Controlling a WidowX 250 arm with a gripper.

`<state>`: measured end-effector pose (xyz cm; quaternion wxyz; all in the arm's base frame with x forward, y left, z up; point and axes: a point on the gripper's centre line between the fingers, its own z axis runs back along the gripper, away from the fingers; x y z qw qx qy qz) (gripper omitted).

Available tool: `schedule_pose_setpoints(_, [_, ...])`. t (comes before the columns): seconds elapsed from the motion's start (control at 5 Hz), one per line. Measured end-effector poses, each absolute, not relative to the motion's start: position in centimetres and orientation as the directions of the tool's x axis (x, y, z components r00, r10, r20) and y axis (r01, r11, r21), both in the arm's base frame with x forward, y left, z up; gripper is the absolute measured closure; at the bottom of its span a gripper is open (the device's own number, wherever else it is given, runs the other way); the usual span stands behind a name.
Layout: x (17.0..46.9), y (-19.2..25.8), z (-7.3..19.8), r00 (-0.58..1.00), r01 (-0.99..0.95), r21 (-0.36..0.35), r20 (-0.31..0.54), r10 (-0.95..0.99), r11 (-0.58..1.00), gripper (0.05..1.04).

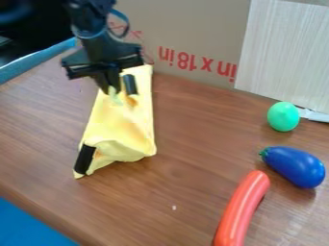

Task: Unfold the cloth from top right to bottom left

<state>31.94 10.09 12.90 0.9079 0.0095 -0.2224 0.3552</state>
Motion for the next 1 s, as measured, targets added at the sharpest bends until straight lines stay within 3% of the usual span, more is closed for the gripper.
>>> schedule_pose_setpoints(1.0, [26.0, 20.3, 17.9, 0.689, -0.675, -0.058, 0.308, 0.656, 0.736, 1.020])
